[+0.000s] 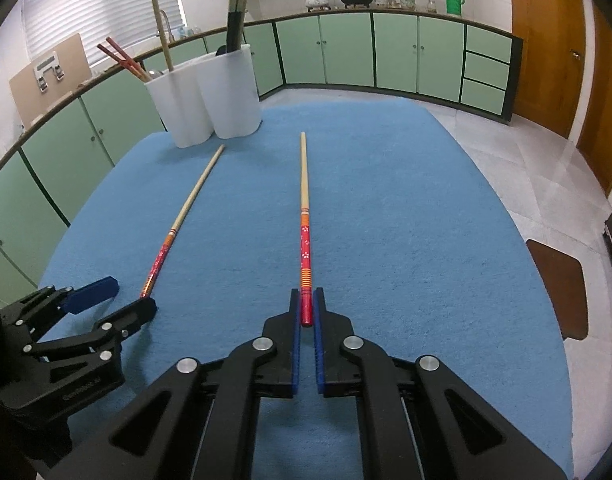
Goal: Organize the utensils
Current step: 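Grasp a red-patterned chopstick with right gripper while left gripper grasps the other one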
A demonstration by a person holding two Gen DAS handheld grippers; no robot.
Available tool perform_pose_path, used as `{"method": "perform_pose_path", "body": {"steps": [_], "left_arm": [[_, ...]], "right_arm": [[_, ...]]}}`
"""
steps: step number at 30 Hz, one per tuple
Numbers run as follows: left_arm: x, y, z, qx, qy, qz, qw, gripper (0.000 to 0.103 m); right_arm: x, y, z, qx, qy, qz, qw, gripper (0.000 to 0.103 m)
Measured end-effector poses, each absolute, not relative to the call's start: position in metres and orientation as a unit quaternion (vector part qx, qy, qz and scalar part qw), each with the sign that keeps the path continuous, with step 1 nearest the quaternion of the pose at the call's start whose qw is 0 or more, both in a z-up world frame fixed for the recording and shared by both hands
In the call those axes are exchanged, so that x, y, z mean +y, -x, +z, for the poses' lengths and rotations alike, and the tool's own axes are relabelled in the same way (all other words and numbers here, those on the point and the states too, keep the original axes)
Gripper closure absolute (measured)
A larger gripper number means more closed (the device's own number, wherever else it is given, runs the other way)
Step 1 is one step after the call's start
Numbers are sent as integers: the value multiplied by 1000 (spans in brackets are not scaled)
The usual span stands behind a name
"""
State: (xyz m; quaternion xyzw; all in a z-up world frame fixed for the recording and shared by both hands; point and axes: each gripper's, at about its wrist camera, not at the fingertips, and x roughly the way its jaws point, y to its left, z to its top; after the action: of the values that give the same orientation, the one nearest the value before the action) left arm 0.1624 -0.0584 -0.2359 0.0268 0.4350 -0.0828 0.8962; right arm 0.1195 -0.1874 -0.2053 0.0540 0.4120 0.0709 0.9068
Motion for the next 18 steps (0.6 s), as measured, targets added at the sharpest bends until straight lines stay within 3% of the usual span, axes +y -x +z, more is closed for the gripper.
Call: {"method": "perform_pose_path", "body": {"steps": [2, 8, 18], "left_arm": [[-60, -163, -236, 434, -21, -81, 897, 60], [-62, -162, -234, 430, -17, -87, 898, 94], [-60, -158, -228, 427, -2, -89, 900, 98]], "right_arm": [[-188, -120, -206, 413, -57, 72, 906, 97], [-189, -121, -206, 414, -57, 74, 905, 97], [-184, -118, -199, 407, -42, 74, 909, 97]]}}
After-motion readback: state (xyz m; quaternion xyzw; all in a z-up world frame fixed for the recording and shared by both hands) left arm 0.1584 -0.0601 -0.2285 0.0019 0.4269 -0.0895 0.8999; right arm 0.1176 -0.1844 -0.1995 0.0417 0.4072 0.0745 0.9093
